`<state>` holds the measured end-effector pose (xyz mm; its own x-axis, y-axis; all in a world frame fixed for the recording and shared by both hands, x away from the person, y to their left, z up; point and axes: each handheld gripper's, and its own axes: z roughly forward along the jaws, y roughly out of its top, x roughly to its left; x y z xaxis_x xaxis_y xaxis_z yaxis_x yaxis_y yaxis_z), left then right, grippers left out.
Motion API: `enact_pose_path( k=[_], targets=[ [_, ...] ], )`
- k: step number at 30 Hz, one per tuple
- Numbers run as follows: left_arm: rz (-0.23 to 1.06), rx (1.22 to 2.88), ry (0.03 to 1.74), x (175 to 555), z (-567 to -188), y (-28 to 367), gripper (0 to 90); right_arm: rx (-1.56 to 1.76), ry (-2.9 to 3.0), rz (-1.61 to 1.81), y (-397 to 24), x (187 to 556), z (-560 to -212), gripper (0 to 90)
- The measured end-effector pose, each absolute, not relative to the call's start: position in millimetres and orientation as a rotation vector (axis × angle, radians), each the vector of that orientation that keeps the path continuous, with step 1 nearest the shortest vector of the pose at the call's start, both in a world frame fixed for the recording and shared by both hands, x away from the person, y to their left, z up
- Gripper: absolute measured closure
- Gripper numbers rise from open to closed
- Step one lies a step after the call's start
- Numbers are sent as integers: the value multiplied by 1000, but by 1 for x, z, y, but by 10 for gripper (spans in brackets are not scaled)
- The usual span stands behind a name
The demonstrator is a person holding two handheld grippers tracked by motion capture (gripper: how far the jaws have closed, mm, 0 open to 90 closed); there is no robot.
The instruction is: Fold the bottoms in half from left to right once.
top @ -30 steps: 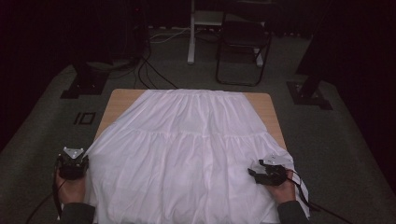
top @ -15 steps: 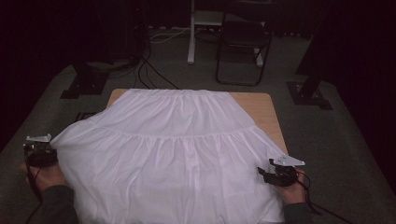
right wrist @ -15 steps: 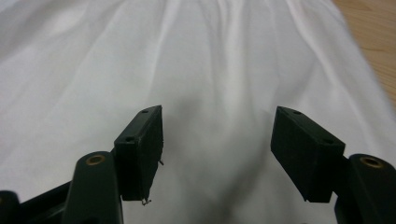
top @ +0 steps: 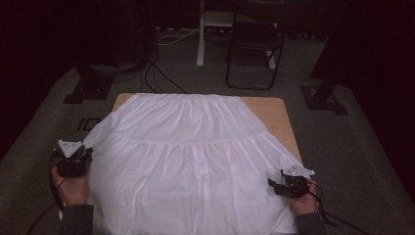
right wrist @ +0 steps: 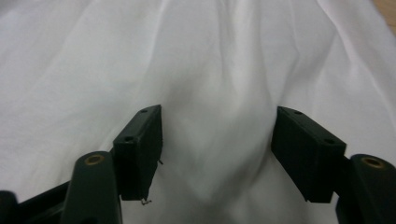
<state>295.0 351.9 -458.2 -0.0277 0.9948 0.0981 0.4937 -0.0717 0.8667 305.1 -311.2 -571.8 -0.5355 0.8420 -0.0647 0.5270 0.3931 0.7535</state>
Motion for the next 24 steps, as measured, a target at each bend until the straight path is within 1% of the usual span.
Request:
enact_pose_path(
  k=[1, 2, 3, 4, 6, 7, 8, 9, 10, 11, 12, 13, 14, 16, 17, 18, 19, 20, 21, 22, 23, 24],
  targets=[
    [970, 1666, 1461, 293, -446, 326, 881, 1178, 2219, 965, -311, 305, -572, 328],
    [921, 1680, 1386, 293, -438, 309, 881, 1178, 2219, 964, -310, 305, -572, 328],
    [877, 1694, 1322, 292, -431, 294, 881, 1180, 2218, 970, -310, 306, -572, 328],
    [877, 1694, 1322, 292, -431, 294, 881, 1181, 2217, 976, -310, 306, -573, 328],
    [745, 1761, 1134, 293, -418, 240, 881, 1194, 2214, 996, -311, 306, -574, 328],
    [704, 1781, 1086, 294, -417, 225, 881, 1210, 2212, 1016, -312, 307, -575, 327],
    [704, 1781, 1086, 294, -417, 225, 881, 1216, 2210, 1028, -313, 307, -575, 325],
    [618, 1819, 972, 295, -415, 183, 881, 1211, 2206, 1034, -313, 306, -576, 325],
    [537, 1827, 911, 297, -414, 157, 882, 1212, 2205, 1036, -313, 306, -576, 325],
    [487, 1825, 879, 298, -414, 141, 882, 1213, 2202, 1039, -313, 306, -576, 325],
    [487, 1825, 879, 298, -414, 141, 882, 1212, 2201, 1039, -313, 306, -577, 325],
    [368, 1864, 779, 299, -420, 94, 882, 1213, 2201, 1039, -313, 306, -576, 324],
    [287, 1894, 737, 299, -429, 66, 881, 1214, 2200, 1039, -313, 306, -576, 324],
    [186, 1952, 707, 298, -450, 28, 879, 1216, 2198, 1038, -313, 306, -577, 324],
    [170, 1987, 696, 297, -461, 12, 877, 1218, 2197, 1038, -313, 306, -577, 324],
    [170, 1987, 696, 297, -461, 12, 871, 1221, 2196, 1037, -313, 306, -577, 324],
    [95, 2023, 697, 298, -480, -5, 834, 1220, 2195, 1037, -313, 306, -577, 324],
    [95, 2023, 697, 298, -480, -5, 775, 1222, 2194, 1037, -313, 306, -577, 324],
    [67, 2035, 694, 301, -492, -12, 676, 1227, 2194, 1031, -312, 306, -576, 326],
    [67, 2035, 694, 301, -492, -12, 613, 1227, 2194, 1031, -312, 306, -576, 326],
    [64, 2033, 689, 301, -492, -6, 561, 1245, 2197, 999, -309, 306, -573, 368],
    [68, 2018, 683, 300, -488, 0, 542, 1247, 2194, 979, -307, 305, -571, 376]
  ],
)
